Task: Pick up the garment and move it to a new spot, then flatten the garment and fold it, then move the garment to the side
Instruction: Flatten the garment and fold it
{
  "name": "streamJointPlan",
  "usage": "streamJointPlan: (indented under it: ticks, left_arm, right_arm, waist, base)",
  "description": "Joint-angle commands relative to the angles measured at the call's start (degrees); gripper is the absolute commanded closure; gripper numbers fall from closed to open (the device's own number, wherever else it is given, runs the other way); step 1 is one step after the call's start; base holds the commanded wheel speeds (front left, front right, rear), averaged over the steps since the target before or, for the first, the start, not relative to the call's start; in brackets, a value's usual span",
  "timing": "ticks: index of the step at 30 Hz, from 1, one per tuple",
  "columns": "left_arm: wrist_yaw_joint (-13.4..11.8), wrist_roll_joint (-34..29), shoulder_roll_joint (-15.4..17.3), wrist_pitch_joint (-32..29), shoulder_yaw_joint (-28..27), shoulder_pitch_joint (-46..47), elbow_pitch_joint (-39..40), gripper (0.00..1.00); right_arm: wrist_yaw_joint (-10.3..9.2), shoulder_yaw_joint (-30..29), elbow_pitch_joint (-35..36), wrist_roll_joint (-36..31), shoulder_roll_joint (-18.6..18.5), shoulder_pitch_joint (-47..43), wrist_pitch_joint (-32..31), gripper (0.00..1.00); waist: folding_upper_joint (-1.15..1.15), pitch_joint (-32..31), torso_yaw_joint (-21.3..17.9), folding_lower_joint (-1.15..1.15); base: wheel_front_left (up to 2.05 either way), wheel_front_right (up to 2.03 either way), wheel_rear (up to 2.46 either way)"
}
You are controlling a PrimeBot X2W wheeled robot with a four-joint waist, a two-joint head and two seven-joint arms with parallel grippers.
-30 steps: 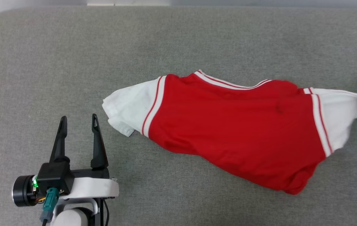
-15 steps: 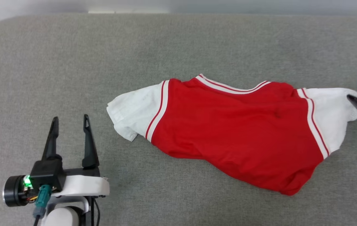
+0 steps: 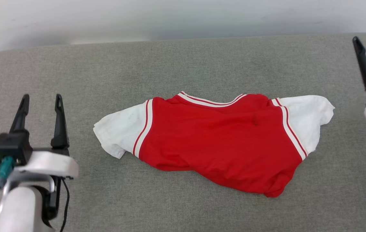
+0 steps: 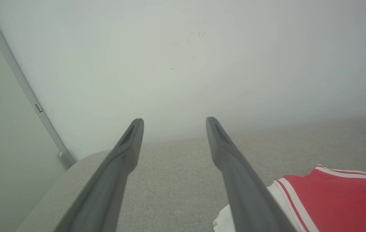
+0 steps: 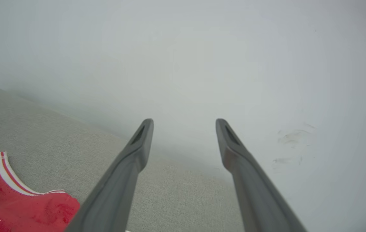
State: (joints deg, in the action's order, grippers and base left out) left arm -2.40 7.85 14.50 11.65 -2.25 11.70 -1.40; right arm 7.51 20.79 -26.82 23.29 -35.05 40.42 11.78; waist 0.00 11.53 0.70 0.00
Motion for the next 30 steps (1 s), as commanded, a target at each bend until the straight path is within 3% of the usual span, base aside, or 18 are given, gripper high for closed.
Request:
streamJointPlan:
  ticks: [1, 7, 12, 15, 17, 22, 26, 30]
  left_arm:
    - [1.1, 0.4, 1.3, -2.0, 0.2, 2.0, -0.5, 0.00]
    - [6.3, 1.7, 6.8, -13.6, 2.2, 9.3, -2.6, 0.00]
    - [9.4, 6.7, 11.5, -27.4, 6.5, 15.2, -4.9, 0.00]
    - [9.7, 11.2, 15.6, -36.3, 10.8, 18.9, -5.4, 0.00]
    - [9.7, 13.6, 16.7, -39.4, 13.0, 19.6, -5.5, 0.00]
    - [9.7, 24.6, 23.7, -52.5, 22.2, 24.9, -5.1, 0.00]
    - [9.8, 32.7, 26.1, -61.5, 26.1, 29.0, -7.5, 0.00]
    - [9.8, 35.7, 27.3, -66.4, 30.3, 31.9, -11.1, 0.00]
  right_arm:
    - [-0.05, -4.6, 1.9, -3.2, 3.2, -3.0, 1.8, 0.00]
    - [-0.05, -17.4, 12.4, -12.9, 13.2, -14.2, 3.3, 0.00]
    - [-0.04, -21.0, 18.7, -16.7, 18.0, -21.6, 3.4, 0.00]
    - [-0.04, -21.6, 20.9, -17.6, 19.9, -24.3, 3.4, 0.00]
    - [-0.04, -21.6, 21.3, -17.7, 20.2, -25.0, 3.4, 0.00]
    - [-0.04, -21.5, 23.1, -18.7, 21.2, -26.5, 3.4, 0.00]
    - [-0.04, -20.7, 23.4, -19.1, 20.8, -25.7, 2.7, 0.00]
    - [-0.04, -19.3, 23.7, -19.0, 20.1, -23.8, 1.6, 0.00]
  waist:
    - [0.00, -0.2, -0.2, 0.00]
    - [0.00, 0.0, -0.4, 0.00]
    - [0.00, 0.5, -0.8, 0.00]
    - [0.00, 1.2, -1.4, 0.00]
    - [0.00, 1.4, -1.6, 0.00]
    - [0.00, 3.2, -2.6, 0.00]
    - [0.00, 5.1, -3.3, 0.00]
    - [0.00, 7.6, -4.2, 0.00]
  base:
    - [0.00, 0.00, 0.00]
    - [0.00, 0.00, 0.00]
    - [0.00, 0.00, 0.00]
    - [0.00, 0.00, 0.00]
    - [0.00, 0.00, 0.00]
    - [0.00, 0.00, 0.00]
    - [0.00, 0.00, 0.00]
    - [0.00, 0.00, 0.00]
